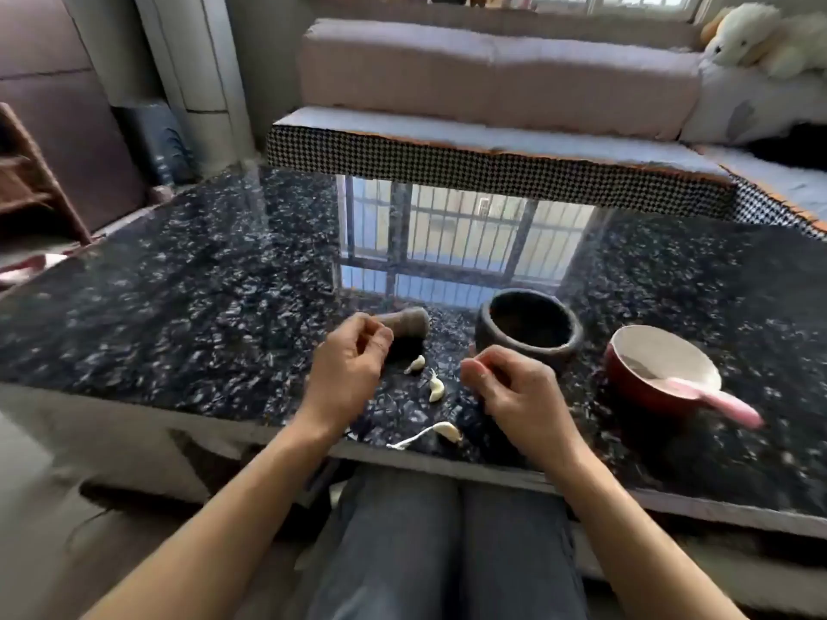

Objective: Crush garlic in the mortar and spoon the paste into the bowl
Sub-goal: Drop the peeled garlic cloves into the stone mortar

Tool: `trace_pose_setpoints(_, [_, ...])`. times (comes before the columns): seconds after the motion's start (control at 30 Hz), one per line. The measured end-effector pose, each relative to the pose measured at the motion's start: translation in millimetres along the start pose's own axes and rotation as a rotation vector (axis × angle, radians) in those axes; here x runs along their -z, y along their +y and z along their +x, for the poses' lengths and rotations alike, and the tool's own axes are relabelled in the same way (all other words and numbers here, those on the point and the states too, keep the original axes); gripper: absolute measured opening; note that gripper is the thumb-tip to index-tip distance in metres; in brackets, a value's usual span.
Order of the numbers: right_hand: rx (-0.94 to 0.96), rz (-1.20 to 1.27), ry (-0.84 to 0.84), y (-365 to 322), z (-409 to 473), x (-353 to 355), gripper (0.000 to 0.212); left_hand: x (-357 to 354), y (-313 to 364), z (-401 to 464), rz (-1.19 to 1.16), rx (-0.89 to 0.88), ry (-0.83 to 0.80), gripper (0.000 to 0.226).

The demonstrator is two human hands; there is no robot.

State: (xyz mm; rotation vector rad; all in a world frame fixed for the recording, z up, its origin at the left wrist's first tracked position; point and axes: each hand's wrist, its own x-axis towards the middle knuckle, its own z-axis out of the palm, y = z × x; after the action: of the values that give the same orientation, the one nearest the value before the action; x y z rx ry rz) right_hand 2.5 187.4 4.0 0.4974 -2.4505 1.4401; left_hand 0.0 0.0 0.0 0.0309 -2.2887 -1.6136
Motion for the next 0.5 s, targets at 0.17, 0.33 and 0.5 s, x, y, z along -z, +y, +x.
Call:
trace_pose_setpoints(0.17, [0.008, -0.318, -0.114, 20.5, -21.4, -27.3, 0.022, -7.8, -23.9, -30.0, 0.302, -0.145, -0.229, 0.015])
trace_pose_setpoints(0.33, [0.066, -0.438, -0.139, 21.2, -19.8, -32.0, 0.011, -15.2, -26.9, -30.1, 0.422, -0.215, -0.328, 0.022])
trace_pose_setpoints(0.5, [0.151, -0.374, 0.010, -1.9, -13.8, -13.9, 0.015, -9.3, 7.6, -14.4, 0.157, -0.236, -0.393, 0.006])
